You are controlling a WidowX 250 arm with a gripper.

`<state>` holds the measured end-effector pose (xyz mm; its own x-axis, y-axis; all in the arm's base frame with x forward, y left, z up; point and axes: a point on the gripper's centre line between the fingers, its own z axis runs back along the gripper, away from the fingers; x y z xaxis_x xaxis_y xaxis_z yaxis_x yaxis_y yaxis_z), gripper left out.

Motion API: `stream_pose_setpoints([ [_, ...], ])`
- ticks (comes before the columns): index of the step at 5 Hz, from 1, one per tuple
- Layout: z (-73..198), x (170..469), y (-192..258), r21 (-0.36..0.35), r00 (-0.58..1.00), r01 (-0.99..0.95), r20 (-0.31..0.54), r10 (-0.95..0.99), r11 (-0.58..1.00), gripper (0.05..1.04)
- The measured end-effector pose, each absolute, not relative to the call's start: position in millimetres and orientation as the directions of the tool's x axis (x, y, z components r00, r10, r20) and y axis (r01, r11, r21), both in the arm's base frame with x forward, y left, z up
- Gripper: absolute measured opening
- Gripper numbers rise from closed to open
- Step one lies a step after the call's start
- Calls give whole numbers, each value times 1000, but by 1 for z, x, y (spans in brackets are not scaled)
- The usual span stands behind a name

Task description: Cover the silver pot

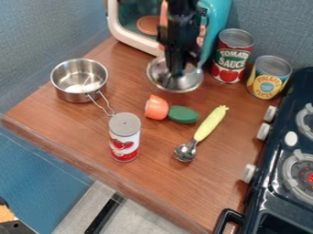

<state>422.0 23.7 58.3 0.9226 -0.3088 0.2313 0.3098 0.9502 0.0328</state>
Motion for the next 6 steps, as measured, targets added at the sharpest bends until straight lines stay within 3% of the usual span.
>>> stream_pose_setpoints([
  [2, 105, 388, 95, 68, 944, 194, 258, -205, 979, 54],
  [4, 94, 356, 155, 63, 959, 120, 250, -132, 991, 54],
  [6, 65, 328, 180, 77, 980, 74, 179, -87, 994, 54],
])
